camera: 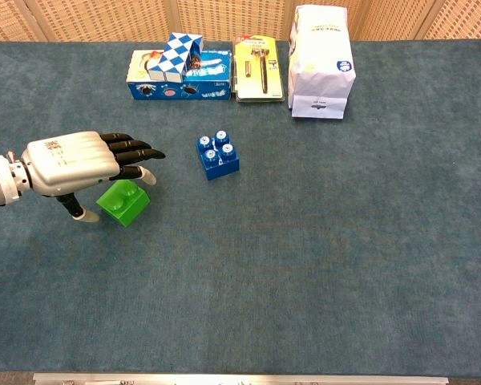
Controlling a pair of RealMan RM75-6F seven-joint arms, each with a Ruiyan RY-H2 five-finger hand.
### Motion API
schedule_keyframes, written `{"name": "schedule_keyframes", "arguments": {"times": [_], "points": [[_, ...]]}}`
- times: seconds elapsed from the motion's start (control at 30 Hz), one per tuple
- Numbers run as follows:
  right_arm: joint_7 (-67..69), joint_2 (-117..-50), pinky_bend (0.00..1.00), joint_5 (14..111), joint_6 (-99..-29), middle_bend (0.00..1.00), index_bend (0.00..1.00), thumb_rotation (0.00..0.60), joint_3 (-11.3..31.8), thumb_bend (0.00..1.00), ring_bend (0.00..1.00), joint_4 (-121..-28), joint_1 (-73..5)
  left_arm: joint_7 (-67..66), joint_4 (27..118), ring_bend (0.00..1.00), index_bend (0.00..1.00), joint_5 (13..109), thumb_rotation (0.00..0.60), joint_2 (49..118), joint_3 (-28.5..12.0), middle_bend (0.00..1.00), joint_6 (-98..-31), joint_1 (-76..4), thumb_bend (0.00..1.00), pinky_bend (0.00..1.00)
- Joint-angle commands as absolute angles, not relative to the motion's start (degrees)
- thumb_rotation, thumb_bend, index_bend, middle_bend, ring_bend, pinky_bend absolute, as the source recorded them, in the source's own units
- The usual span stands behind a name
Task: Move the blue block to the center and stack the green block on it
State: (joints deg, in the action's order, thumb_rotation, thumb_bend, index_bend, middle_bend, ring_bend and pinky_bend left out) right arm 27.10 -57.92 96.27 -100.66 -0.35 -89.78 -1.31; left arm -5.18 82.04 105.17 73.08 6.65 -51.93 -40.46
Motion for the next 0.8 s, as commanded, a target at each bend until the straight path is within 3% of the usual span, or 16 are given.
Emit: {"name": "schedule_keyframes", "arguments": {"times": [0.03, 0.8], "points": [[27.0, -57.9, 0.05, 96.4, -100.4, 0.13, 0.32, 0.6, -0.3, 0.09, 0.0, -89.8, -1.3, -6.0, 82.6, 0.0, 0.2, 104.1, 0.6, 73.1, 6.4, 0.0, -51.0, -40.9, 0.04, 0.1], [26.9, -57.9, 0.05, 96.8, -99.0, 0.13, 0.32, 0.6, 0.5, 0.09, 0.0, -90.1, -1.1, -8.5, 82.2, 0.0, 0.27, 99.3, 0.6, 74.4, 6.8, 0.0, -49.2, -41.6, 0.04, 0.1]]}}
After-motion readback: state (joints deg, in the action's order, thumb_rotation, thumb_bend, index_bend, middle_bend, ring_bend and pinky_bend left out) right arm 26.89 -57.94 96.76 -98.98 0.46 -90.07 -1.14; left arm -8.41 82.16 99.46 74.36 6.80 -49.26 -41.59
